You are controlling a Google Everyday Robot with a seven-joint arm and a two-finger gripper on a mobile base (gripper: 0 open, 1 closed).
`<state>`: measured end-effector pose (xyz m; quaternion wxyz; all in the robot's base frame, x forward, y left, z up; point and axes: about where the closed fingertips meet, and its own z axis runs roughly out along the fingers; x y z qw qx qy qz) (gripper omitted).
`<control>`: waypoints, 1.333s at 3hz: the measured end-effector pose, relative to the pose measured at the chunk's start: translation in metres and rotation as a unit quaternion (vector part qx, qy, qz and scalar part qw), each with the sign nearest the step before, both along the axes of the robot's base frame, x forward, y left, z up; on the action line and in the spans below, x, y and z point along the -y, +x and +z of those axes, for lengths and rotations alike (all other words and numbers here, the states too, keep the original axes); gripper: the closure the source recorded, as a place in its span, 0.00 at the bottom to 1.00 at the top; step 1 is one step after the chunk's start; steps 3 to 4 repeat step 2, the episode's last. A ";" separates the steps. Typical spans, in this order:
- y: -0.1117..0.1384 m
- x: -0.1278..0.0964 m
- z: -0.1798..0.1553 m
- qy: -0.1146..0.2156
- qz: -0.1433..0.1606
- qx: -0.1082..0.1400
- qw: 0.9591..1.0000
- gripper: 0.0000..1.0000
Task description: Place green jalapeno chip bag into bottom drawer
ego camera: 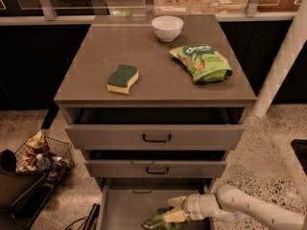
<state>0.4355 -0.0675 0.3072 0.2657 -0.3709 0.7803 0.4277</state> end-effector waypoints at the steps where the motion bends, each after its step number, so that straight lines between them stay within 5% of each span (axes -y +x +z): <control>1: -0.001 -0.002 0.000 0.001 0.001 -0.001 1.000 0.00; 4: -0.001 -0.002 0.000 0.001 0.001 -0.001 1.000 0.00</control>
Offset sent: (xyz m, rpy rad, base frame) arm -0.0007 0.0015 -0.0003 0.0016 0.0013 0.0023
